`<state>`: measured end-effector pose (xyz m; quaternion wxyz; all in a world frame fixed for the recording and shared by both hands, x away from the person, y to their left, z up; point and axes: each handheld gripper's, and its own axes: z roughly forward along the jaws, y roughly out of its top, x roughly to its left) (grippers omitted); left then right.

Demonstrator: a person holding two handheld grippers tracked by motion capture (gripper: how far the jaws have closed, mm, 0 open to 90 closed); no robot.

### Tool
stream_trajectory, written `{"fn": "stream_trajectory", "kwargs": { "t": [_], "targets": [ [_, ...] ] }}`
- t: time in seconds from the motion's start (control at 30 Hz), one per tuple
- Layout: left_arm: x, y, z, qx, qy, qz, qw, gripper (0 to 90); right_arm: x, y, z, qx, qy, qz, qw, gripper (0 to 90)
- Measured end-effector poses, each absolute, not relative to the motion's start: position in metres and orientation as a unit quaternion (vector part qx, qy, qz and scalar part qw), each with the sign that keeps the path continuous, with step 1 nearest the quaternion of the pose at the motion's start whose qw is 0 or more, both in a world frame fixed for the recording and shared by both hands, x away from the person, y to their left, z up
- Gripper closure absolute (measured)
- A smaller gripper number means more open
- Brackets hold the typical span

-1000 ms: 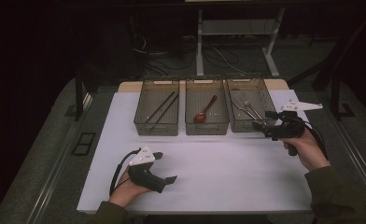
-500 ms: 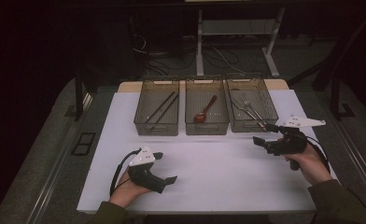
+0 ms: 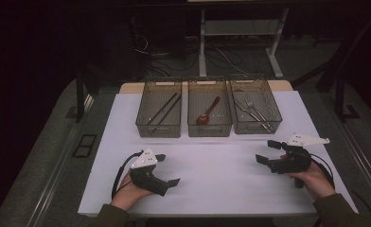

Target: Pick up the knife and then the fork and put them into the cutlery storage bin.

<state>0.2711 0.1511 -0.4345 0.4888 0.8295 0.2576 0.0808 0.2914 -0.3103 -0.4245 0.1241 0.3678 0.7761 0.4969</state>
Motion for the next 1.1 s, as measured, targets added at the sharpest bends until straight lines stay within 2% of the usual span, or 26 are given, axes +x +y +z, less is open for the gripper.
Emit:
{"fn": "stream_trajectory", "kwargs": {
  "t": [0.43,1.1],
  "targets": [
    [0.271,0.151,-0.434,0.829,0.256,0.084,0.490,0.0,0.270,-0.300,-0.439,0.351,0.791,0.490,0.103,17.1],
    [0.271,0.151,-0.435,0.834,0.252,0.083,0.484,0.0,0.256,-0.297,-0.449,0.343,0.806,0.470,0.103,17.1]
  ]
}}
